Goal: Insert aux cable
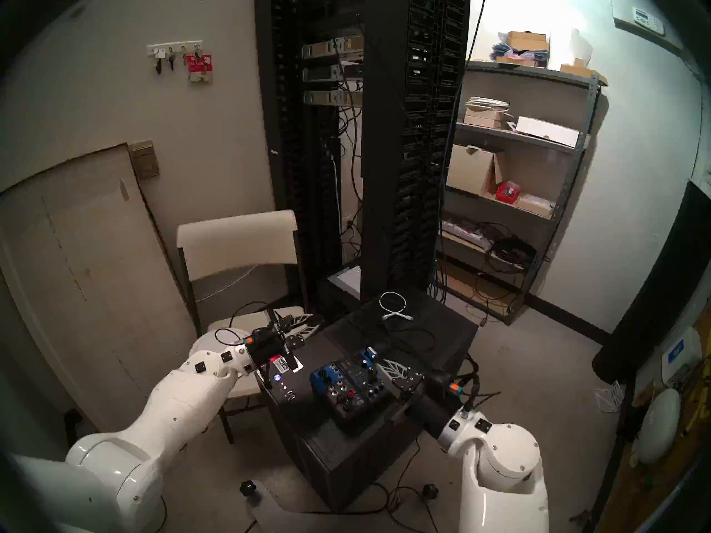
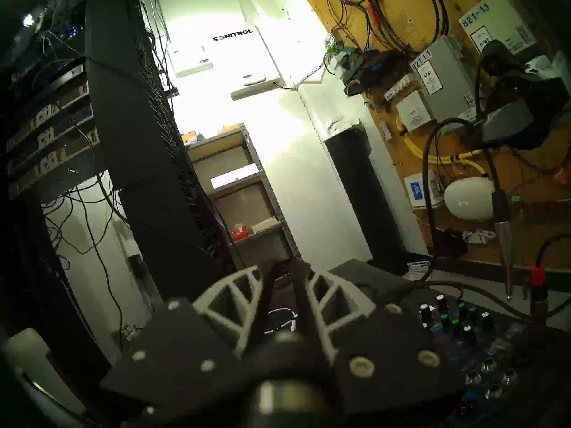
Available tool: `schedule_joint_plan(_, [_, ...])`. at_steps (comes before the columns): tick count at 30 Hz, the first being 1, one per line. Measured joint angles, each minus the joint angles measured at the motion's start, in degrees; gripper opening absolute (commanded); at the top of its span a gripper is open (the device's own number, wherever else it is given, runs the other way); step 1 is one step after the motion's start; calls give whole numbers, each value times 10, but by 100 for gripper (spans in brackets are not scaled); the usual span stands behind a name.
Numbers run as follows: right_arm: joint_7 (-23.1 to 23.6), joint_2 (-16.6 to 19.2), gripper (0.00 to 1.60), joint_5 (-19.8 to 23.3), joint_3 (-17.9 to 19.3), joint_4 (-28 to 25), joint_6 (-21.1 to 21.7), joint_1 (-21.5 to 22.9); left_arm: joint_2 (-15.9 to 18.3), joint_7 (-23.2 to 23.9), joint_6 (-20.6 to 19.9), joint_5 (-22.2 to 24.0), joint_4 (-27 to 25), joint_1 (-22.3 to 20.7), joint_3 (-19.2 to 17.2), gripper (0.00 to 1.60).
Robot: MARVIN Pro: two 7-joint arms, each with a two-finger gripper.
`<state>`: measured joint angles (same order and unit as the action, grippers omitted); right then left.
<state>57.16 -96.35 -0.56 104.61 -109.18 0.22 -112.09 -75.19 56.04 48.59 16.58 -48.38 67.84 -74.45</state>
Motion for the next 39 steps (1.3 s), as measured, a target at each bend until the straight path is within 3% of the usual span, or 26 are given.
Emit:
schedule_joint_plan(12, [0, 0, 0, -1, -2, 1, 0, 2, 35, 39, -43, 38, -102, 60, 5, 160])
schedule_joint_plan(14, [0, 0, 0, -1, -2, 1, 0, 2, 44, 48, -53, 46, -119, 74, 3, 143])
schedule_joint_plan(15, [0, 0, 0, -1, -2, 1, 0, 2, 49, 53, -59, 51, -128, 81, 1, 117])
schedule_joint_plan(16, [-1, 0, 0, -1, -2, 1, 0, 2, 52, 56, -64, 55, -136, 87, 0, 117])
schedule_joint_plan(17, [-1, 0, 0, -1, -2, 1, 0, 2, 56, 60, -69, 59, -143, 92, -2, 79])
schedule_joint_plan(20, [-1, 0, 0, -1, -2, 1, 0, 2, 71, 72, -91, 77, -170, 114, -8, 55])
schedule_joint_plan(21, [-2, 0, 0, -1, -2, 1, 0, 2, 73, 74, -95, 80, -174, 118, -9, 55])
schedule_joint_plan(23, [-2, 0, 0, -1, -2, 1, 0, 2, 82, 82, -110, 92, -191, 132, -14, 15])
schedule_joint_plan(29, [-3, 0, 0, -1, -2, 1, 0, 2, 100, 99, -153, 128, -230, 163, -23, 10])
schedule_joint_plan(30, [-4, 0, 0, -1, -2, 0, 0, 2, 103, 103, -165, 137, -240, 170, -25, 0])
schedule_joint_plan(39, [-11, 0, 0, 1, -2, -2, -1, 2, 129, 113, -264, 218, -312, 224, -44, 0])
